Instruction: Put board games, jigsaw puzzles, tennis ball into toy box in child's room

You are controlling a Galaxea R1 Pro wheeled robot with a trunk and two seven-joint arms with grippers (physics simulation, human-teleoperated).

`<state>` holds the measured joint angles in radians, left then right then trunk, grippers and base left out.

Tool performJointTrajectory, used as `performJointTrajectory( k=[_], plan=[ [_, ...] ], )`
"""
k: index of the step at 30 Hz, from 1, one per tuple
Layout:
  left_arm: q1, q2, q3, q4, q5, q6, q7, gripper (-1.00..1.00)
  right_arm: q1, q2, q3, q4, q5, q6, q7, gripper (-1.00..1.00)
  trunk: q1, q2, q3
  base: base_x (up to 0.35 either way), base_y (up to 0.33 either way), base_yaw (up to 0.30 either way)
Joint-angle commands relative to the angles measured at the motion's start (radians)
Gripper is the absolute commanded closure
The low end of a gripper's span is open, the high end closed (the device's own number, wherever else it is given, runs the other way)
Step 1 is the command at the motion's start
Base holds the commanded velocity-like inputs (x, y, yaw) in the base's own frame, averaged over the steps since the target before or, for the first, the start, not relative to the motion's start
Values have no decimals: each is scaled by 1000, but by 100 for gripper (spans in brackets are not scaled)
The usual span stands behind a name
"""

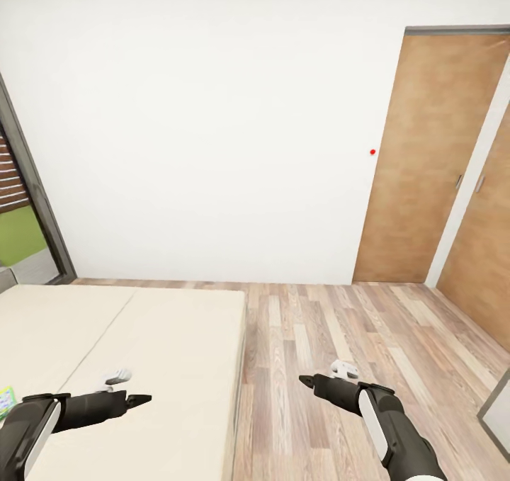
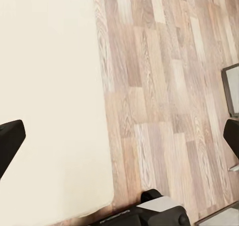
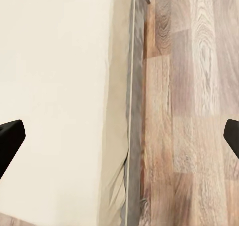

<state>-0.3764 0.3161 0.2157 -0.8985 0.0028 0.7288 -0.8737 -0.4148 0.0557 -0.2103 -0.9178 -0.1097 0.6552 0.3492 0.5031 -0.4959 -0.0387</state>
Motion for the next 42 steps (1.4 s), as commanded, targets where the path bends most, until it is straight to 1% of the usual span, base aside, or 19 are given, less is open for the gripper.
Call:
performJointTrajectory(
  k=[1,17,34,42],
  plan=[
    [-1,0,2,0,0,8,-4,-100,-1,1,-4,-1,-7,7,1,-100,1,-2,-2,7,34,-6],
    [-1,0,1,0,-1,10,-3,-100,-1,1,-3,-1,-7,7,1,-100,1,-2,-2,1,162,-1],
    [-1,0,1,0,-1,11,-3,-100,-1,3,-3,-1,-5,4,-1,-100,1,-2,-2,0,271,0],
    [-1,1,1,0,-1,11,-3,-100,-1,4,-3,-1,-11,5,-1,-100,1,-2,-2,0,279,0]
  ],
)
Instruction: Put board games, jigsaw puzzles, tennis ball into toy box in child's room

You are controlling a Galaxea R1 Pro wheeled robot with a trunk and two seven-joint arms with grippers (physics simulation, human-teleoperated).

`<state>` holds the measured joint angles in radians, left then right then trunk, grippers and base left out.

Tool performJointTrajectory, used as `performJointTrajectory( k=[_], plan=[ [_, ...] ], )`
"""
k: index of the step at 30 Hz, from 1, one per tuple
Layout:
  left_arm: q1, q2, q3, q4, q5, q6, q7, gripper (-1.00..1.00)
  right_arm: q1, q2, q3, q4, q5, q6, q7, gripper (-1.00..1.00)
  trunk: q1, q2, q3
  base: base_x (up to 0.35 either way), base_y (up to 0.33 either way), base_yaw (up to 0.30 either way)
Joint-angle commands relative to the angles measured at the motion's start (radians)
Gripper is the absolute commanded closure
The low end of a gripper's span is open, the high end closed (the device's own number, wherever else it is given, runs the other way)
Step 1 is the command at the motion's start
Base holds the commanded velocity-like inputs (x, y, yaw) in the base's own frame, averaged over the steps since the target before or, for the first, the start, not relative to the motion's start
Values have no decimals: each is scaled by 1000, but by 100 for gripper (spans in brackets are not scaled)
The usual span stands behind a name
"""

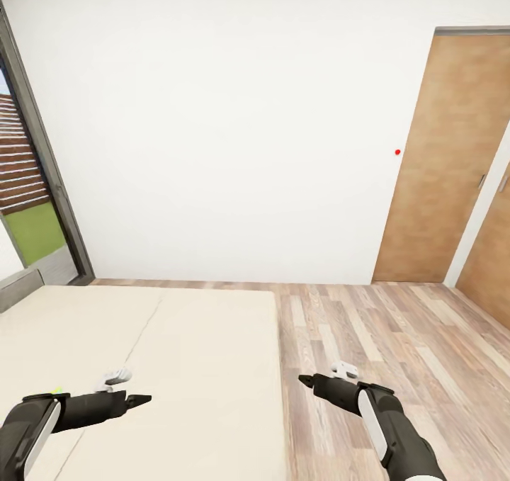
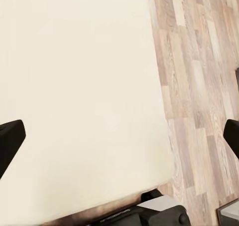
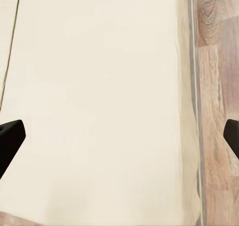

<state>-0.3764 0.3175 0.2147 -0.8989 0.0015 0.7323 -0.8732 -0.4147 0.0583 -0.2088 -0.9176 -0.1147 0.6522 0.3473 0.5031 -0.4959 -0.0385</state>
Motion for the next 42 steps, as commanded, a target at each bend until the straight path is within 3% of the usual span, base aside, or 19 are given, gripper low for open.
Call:
performJointTrajectory(
  k=[1,14,42],
  plan=[
    [-1,0,2,0,0,7,-3,-100,-1,2,-4,-1,-9,9,1,-100,1,-2,-2,0,279,0],
    [-1,0,2,0,0,6,-3,-100,-1,5,-10,-1,-18,19,2,-100,1,-2,-6,0,279,0],
    [-1,4,5,0,-1,4,-3,-100,-1,4,-8,-1,-17,18,2,-100,1,-2,-50,0,279,0]
  ],
)
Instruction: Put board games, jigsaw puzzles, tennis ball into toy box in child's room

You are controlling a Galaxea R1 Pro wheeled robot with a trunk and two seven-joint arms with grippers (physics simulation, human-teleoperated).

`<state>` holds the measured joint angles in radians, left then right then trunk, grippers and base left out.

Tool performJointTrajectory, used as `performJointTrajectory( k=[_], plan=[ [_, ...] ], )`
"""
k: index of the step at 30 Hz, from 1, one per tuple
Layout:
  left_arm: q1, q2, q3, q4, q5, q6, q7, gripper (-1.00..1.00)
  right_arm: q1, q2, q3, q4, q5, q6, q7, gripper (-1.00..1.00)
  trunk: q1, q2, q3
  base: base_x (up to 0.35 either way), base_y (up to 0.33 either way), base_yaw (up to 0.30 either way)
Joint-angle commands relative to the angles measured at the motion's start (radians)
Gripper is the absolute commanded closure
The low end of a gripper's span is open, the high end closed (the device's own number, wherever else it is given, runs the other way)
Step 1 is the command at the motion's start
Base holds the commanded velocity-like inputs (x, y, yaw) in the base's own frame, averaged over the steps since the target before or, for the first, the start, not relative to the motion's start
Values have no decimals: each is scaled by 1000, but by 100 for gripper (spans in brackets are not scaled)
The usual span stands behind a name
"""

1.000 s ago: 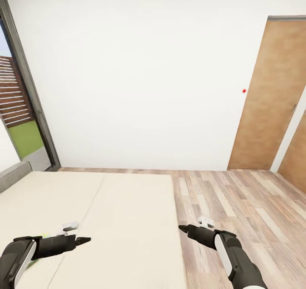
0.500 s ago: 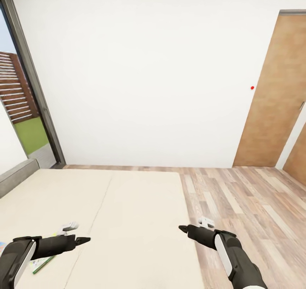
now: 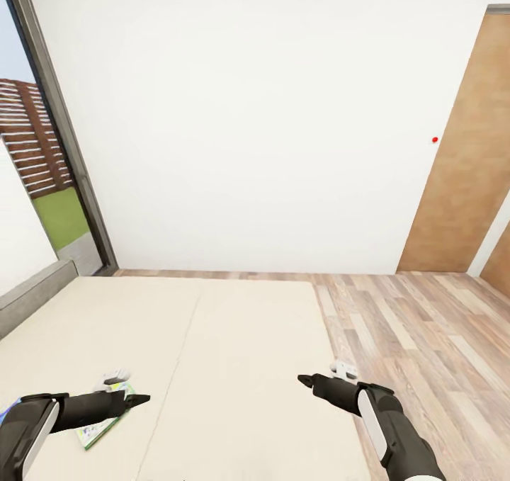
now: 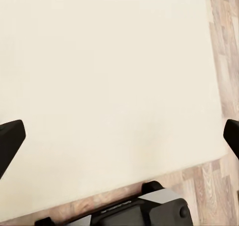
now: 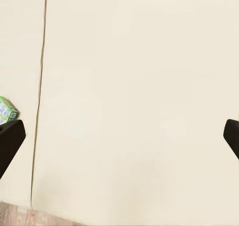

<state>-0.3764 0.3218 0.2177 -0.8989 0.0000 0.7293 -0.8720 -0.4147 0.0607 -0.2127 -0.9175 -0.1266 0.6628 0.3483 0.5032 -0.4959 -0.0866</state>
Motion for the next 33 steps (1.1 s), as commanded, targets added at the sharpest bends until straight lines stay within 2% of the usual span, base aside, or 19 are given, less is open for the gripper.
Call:
performJointTrajectory(
  k=[1,16,33],
  plan=[
    [-1,0,2,0,0,7,-4,-100,-1,1,-4,-1,-5,8,1,-100,1,-2,-4,0,279,0],
    [-1,0,2,0,0,7,-4,-100,-1,1,-1,-1,-6,3,1,-100,1,-2,-25,0,276,0],
    [-1,0,3,0,0,6,-4,-100,-1,1,-1,-1,-7,1,1,-100,1,-2,-27,0,248,0]
  ],
)
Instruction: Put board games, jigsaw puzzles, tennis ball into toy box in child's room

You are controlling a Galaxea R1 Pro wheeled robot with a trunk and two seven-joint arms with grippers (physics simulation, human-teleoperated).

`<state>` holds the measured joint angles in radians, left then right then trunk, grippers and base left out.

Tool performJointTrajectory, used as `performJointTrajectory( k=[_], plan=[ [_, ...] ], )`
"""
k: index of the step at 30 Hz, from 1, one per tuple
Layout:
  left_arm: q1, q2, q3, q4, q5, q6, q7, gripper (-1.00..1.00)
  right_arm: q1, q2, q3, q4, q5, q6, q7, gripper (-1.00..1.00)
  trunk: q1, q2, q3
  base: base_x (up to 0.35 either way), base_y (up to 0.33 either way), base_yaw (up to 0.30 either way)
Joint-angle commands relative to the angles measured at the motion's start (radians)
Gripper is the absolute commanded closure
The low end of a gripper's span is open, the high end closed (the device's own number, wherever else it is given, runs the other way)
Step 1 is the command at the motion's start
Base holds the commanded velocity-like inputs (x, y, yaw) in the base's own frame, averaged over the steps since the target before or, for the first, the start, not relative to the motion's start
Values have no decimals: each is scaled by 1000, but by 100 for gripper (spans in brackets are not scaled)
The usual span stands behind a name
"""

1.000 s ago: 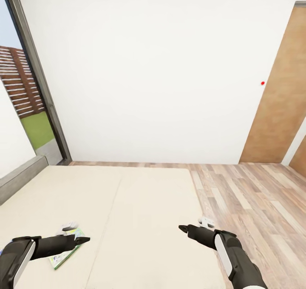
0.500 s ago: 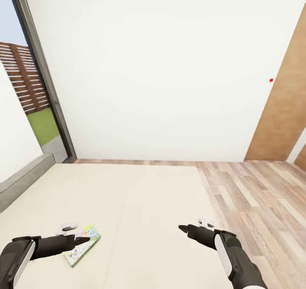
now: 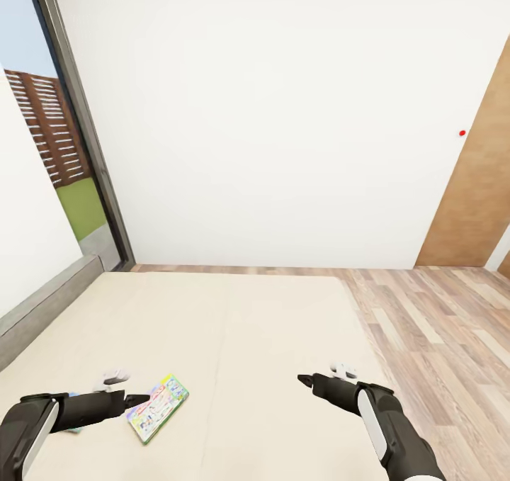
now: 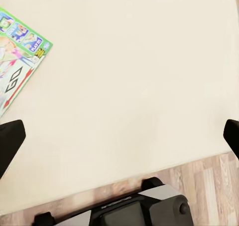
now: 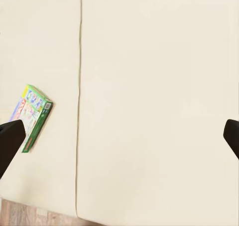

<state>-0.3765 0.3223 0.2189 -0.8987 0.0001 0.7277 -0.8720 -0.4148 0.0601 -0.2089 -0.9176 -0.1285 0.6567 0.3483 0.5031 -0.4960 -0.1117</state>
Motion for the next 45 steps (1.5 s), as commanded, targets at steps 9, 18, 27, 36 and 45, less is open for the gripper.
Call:
performJointTrajectory(
  k=[9,18,27,36,45],
  plan=[
    [-1,0,2,0,0,6,-4,-100,-1,1,-4,-1,-4,7,1,-100,1,-2,-2,0,72,0],
    [-1,0,2,0,0,4,-4,-100,-1,1,-4,-1,-5,6,1,-100,1,-2,-2,73,71,0],
    [-1,0,2,0,0,5,-4,-100,-1,1,-5,-1,-3,6,1,-100,1,-2,-2,33,107,0],
    [-1,0,2,0,0,3,-2,-100,-1,1,-6,-1,-5,6,1,-100,1,-2,-2,1,29,0],
    [-1,-2,1,1,-1,4,13,-100,-1,1,-5,-3,-2,6,1,-100,1,-2,-2,0,2,0]
  ],
)
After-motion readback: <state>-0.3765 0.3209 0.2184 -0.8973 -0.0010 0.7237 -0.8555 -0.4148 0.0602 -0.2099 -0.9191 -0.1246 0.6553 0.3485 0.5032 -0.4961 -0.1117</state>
